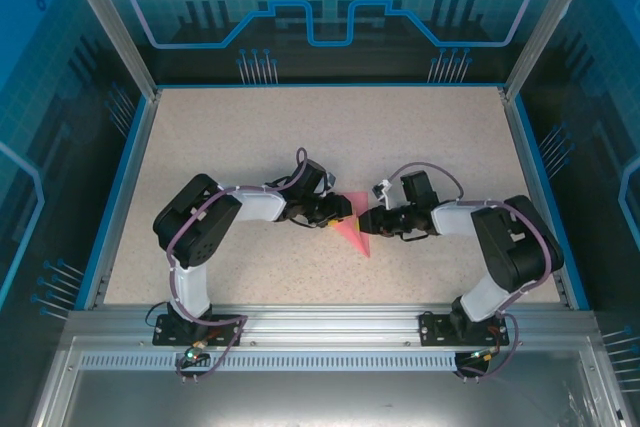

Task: Fold a paper plane with a square sheet of paper (fold left side to right side)

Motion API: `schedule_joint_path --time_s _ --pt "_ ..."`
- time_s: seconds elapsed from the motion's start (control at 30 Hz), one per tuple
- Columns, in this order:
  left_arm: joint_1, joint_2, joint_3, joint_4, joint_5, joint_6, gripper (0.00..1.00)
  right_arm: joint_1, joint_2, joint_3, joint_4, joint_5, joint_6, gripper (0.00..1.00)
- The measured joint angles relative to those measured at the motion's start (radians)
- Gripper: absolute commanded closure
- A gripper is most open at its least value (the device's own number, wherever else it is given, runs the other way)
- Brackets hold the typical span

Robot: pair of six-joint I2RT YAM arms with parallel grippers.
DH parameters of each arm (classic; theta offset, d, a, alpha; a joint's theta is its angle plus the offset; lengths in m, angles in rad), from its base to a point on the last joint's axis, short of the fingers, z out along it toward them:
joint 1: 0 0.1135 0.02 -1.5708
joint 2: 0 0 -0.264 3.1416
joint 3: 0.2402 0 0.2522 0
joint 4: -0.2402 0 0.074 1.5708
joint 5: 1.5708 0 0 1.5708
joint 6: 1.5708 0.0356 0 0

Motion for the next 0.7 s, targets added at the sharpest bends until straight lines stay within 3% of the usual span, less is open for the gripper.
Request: schedule_joint_path --time_s 0.33,0.7 --pt "0.0 0.0 0.0 0.0 0.0 0.0 0.58 0.0 0.035 0.022 0.01 -0.011 0.009 0.91" --pt "-0.001 0.0 0.004 -0.006 0.0 0.0 0.58 -0.032 0.034 0.019 -0.024 0.033 0.005 0.95"
